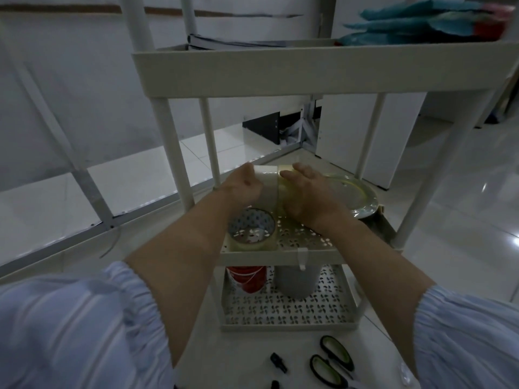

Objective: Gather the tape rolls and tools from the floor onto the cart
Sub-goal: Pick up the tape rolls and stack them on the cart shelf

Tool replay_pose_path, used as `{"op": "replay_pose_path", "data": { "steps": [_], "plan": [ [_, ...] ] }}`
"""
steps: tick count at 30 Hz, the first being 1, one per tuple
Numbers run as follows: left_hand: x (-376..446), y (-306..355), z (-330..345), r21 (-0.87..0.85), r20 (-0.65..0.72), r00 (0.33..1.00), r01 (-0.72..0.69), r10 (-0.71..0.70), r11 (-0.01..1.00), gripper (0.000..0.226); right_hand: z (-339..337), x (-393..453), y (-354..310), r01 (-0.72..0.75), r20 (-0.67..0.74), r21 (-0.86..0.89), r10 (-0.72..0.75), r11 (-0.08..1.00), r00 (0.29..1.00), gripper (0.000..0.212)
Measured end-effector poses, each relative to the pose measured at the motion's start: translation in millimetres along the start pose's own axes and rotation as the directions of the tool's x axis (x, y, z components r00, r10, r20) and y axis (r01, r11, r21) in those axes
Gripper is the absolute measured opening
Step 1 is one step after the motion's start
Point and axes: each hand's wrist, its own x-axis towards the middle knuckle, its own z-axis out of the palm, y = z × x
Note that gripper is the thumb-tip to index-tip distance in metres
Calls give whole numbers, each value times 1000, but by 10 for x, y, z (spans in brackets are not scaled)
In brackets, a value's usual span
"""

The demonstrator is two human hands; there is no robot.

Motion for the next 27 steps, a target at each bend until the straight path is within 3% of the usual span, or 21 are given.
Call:
{"op": "replay_pose_path", "data": {
  "steps": [6, 13, 18, 21, 25, 27],
  "plan": [
    [28, -33, 32, -9, 26, 999, 31, -31, 999, 21, 91, 53, 78, 47, 27, -7, -47, 999, 999, 61],
    [-22, 46, 15, 106, -124, 992, -5, 18, 994, 31, 52, -18, 51, 23, 34, -73, -20, 997, 999, 67],
    [-146, 84, 109, 143, -156, 988, -3, 25, 990, 46, -10, -137, -60, 27, 74, -78, -22, 997, 997, 71],
    [-313, 98, 111, 112, -169, 985, -27, 46, 993, 52, -17, -229, -80, 44, -24, -34, -45, 998, 999, 70],
    [-748, -28, 19, 113, -204, 933, -277, 295, 954, 46, 44, -429, -208, 224, -303, 43, -201, 974, 931, 52],
    [-1082, -210, -45, 105, -215, 889, -390, 404, 915, 39, 189, -596, -375, 357, -366, 82, -305, 931, 879, 45]
  ]
}}
